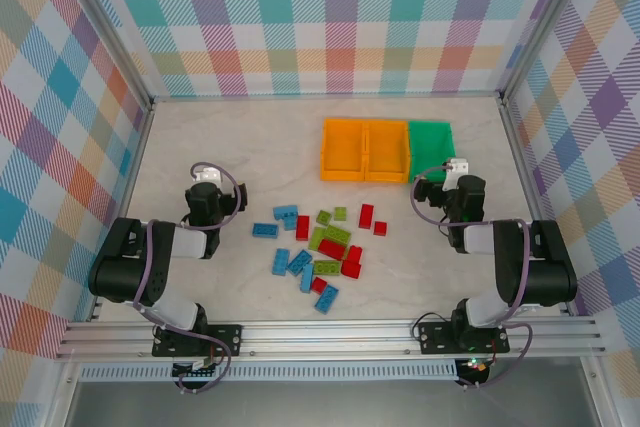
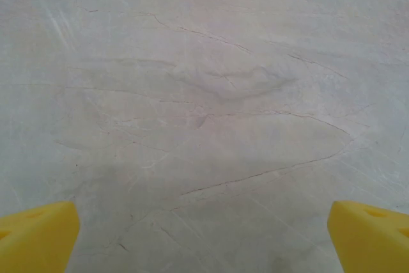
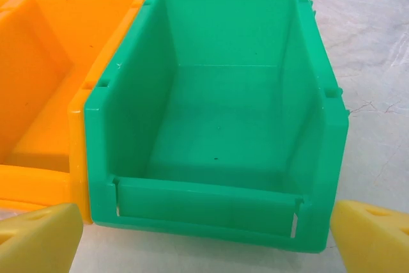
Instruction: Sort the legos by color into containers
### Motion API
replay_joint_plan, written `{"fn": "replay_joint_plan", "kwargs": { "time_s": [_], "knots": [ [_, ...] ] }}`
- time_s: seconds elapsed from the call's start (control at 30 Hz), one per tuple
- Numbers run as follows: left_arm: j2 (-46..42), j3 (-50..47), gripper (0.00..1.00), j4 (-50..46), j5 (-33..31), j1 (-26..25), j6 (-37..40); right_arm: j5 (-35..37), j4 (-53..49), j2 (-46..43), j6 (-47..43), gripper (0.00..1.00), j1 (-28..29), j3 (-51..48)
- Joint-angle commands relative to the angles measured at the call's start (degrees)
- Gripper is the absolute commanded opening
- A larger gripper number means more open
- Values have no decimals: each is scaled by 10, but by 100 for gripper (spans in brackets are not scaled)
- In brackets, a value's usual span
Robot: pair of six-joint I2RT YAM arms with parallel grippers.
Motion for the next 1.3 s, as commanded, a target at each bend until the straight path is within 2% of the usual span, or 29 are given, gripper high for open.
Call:
{"fn": "replay_joint_plan", "kwargs": {
  "time_s": [0.0,0.47,0.57,0.63,0.7,0.8,0.83,0.9,0.97,1.03,1.17,1.27],
  "knots": [
    [-1,11,100,18,7,9,-5,-15,7,4,-4,100,-4,9],
    [-1,12,100,19,7,9,-4,-4,9,3,0,100,-3,7],
    [-1,12,100,19,7,9,-5,17,2,-18,10,100,-4,2],
    [-1,11,100,18,7,8,-5,57,-21,-62,26,99,-4,-7],
    [-1,11,100,18,7,9,-5,67,-80,-118,44,100,-4,-8],
    [-1,10,100,19,7,8,-5,82,-269,-243,147,100,-4,17],
    [-2,9,100,20,6,9,-4,88,-368,-294,205,100,-3,42],
    [-6,13,100,14,8,9,-3,56,-503,-358,283,100,-4,78],
    [-47,23,100,-43,26,4,10,-29,-576,-398,331,100,-1,97],
    [-114,36,100,-136,18,-10,4,-108,-621,-414,354,100,13,109],
    [-288,56,100,-282,59,-62,-19,-188,-710,-375,323,100,63,160],
    [-370,114,100,-396,66,-140,-8,-176,-785,-313,283,100,125,222]
  ]
}}
